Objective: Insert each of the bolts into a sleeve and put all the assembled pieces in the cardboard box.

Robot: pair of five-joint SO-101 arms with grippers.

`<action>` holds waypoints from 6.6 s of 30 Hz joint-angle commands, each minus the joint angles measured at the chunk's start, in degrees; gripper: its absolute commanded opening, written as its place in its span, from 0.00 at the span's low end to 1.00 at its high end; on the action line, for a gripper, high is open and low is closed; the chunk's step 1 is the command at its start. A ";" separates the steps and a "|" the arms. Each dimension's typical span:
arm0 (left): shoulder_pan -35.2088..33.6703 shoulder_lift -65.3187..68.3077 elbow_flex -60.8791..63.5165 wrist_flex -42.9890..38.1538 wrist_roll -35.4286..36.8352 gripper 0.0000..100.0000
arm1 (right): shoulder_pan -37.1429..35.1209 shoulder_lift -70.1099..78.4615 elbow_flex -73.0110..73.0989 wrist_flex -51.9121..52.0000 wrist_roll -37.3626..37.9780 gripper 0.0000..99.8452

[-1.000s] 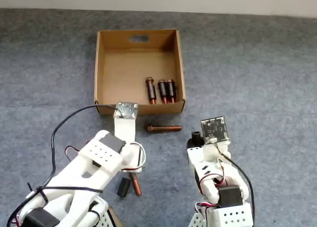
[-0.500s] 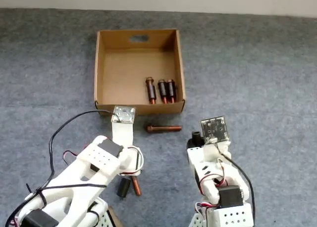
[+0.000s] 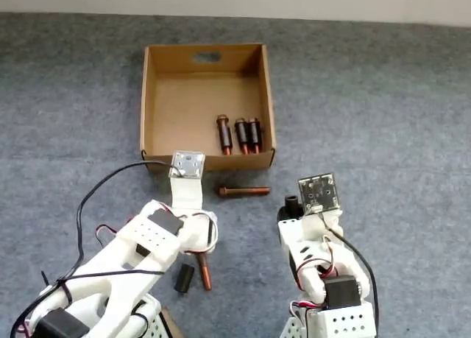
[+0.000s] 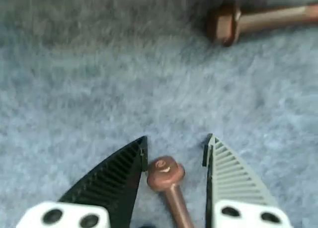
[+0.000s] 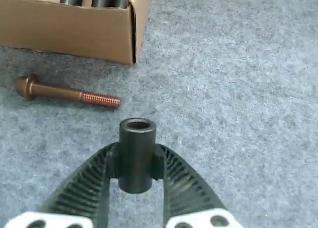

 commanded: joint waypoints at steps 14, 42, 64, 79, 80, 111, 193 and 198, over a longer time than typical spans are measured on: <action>-0.84 -0.48 -2.24 5.98 0.62 0.07 | 0.75 -0.66 0.40 0.22 -0.09 0.01; 5.23 -0.04 -2.15 15.30 6.33 0.23 | 0.75 -0.66 0.40 0.04 0.00 0.01; 5.05 -0.22 -1.10 -3.16 6.15 0.10 | 0.75 -0.66 0.40 0.13 0.00 0.01; -7.08 -0.48 -2.07 -4.84 -10.02 0.11 | 0.75 -0.66 0.40 0.04 0.00 0.01; -6.99 -0.13 -2.07 -4.92 -10.02 0.11 | 0.75 -0.66 0.40 -0.04 0.00 0.01; -2.86 0.04 -1.36 0.18 -0.79 0.03 | 0.75 -0.66 0.40 -0.04 0.00 0.01; -16.31 -18.86 -34.33 44.22 -51.16 0.01 | -26.95 -0.66 -10.42 -15.25 -0.44 0.01; -16.22 -32.57 -35.65 40.35 -47.65 0.01 | -28.79 -0.66 -0.92 -27.38 -0.44 0.01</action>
